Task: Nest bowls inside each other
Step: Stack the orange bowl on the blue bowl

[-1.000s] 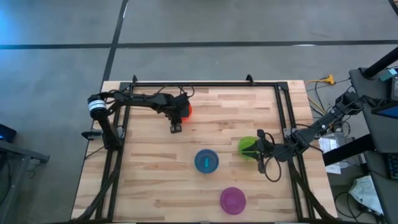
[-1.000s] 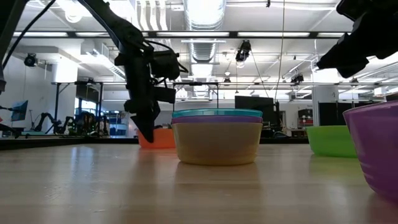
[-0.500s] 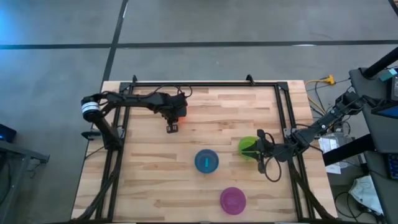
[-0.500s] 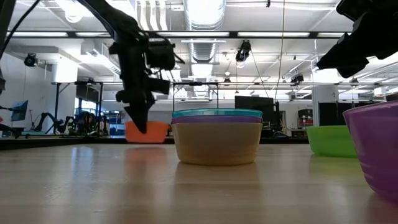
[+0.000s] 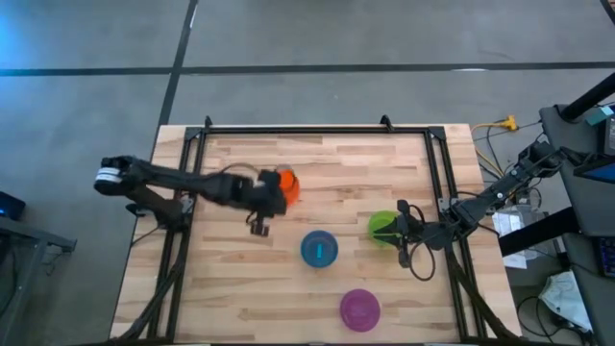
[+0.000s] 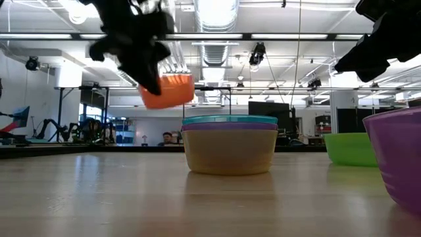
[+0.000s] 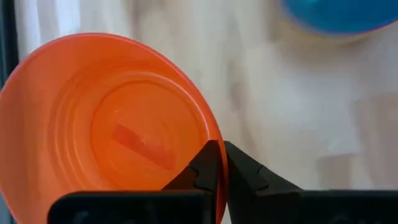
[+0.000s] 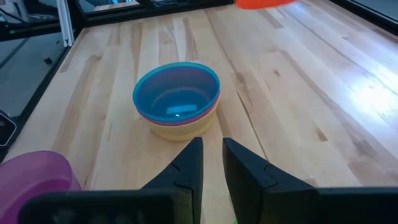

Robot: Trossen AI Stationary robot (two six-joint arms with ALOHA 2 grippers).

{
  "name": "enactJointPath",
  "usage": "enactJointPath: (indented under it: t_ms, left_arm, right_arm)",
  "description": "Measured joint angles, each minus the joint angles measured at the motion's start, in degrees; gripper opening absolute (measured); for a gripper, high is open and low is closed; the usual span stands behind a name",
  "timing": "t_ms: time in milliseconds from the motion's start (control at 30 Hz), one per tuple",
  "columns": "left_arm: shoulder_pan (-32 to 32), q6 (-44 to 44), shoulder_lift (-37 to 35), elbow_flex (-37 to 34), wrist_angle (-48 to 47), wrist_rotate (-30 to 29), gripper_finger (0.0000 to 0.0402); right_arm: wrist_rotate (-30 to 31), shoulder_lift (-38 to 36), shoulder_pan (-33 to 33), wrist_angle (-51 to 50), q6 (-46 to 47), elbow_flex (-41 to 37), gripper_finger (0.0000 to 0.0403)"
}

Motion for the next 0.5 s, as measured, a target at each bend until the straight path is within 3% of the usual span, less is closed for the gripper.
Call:
enactJointPath:
  t_ms: [200,500]
  left_arm:
    - [-13.42,2.33,0.05,-0.04,8.16,-2.97,0.0000]
    - [-25.70,21.23,6.55,1.98,23.85,-3.69,0.0000]
  right_arm:
    - [0.00,0.00,0.00,0.57,-0.48,0.00,0.0057]
    - [-0.01,0.00,0.00,1.57,-0.48,-0.04,0.0057]
